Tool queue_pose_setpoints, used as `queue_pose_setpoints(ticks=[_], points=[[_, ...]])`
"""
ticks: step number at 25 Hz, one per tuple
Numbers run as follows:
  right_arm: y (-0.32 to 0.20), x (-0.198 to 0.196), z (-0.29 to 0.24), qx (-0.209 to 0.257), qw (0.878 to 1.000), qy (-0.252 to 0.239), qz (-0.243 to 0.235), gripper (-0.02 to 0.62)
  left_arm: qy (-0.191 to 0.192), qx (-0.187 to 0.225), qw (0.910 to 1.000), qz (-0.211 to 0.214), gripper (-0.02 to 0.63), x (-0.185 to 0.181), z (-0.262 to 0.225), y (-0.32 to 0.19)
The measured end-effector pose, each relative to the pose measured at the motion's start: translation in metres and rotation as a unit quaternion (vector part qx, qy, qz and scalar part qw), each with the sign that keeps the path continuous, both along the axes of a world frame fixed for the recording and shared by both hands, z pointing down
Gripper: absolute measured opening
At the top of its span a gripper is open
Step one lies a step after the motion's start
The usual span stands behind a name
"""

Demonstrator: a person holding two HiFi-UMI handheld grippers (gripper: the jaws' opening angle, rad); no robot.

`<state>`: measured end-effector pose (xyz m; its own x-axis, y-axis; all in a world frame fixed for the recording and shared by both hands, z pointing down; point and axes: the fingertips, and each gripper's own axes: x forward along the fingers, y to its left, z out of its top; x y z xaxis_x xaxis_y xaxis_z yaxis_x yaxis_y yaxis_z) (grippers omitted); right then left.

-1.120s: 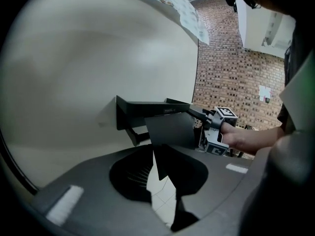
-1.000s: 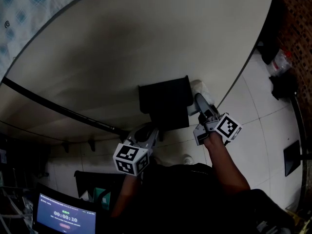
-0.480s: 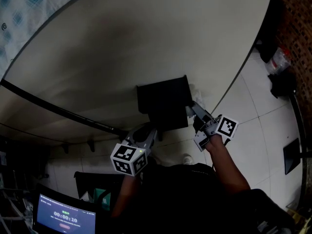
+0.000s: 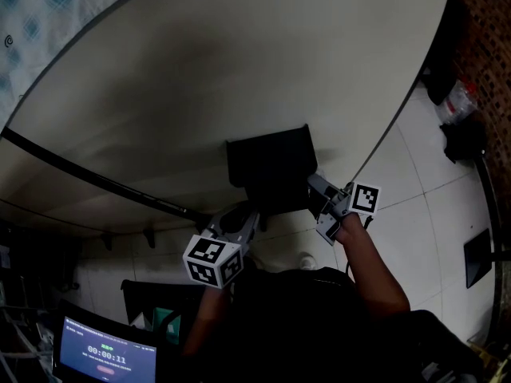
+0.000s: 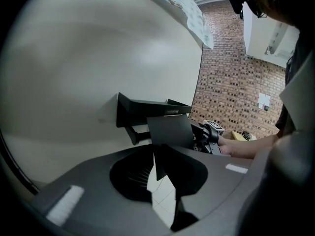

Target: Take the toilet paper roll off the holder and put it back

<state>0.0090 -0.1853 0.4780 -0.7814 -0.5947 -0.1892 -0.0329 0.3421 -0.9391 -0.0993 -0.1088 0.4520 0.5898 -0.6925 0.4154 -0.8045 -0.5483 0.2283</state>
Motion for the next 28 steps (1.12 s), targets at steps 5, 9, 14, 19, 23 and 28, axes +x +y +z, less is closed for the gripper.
queue_pose_setpoints(ticks=[5, 9, 14, 19, 23, 28], points=[[0.0, -0.013, -0.001, -0.002, 0.999, -0.001, -0.038, 0.41, -0.003, -0.001, 1.0, -0.002, 0.071, 0.0, 0.001, -0.003], [0.001, -0.016, 0.001, 0.0, 0.998, 0.006, -0.067, 0.411, -0.001, -0.004, 1.0, -0.001, 0.071, 0.0, 0.003, -0.003], [0.005, -0.021, -0.001, 0.002, 0.995, 0.016, -0.1, 0.411, 0.002, -0.005, 1.0, -0.002, 0.071, -0.001, 0.001, -0.004], [0.008, -0.026, -0.003, 0.003, 0.99, 0.021, -0.139, 0.411, 0.005, -0.008, 1.0, -0.002, 0.071, -0.003, -0.001, -0.004], [0.012, -0.029, -0.003, -0.011, 0.986, 0.005, -0.167, 0.411, 0.008, -0.012, 0.9999, 0.004, 0.071, -0.004, -0.001, -0.004], [0.011, -0.028, -0.006, -0.001, 0.985, 0.004, -0.172, 0.411, 0.009, -0.012, 0.9998, 0.009, 0.071, -0.002, -0.001, -0.004]])
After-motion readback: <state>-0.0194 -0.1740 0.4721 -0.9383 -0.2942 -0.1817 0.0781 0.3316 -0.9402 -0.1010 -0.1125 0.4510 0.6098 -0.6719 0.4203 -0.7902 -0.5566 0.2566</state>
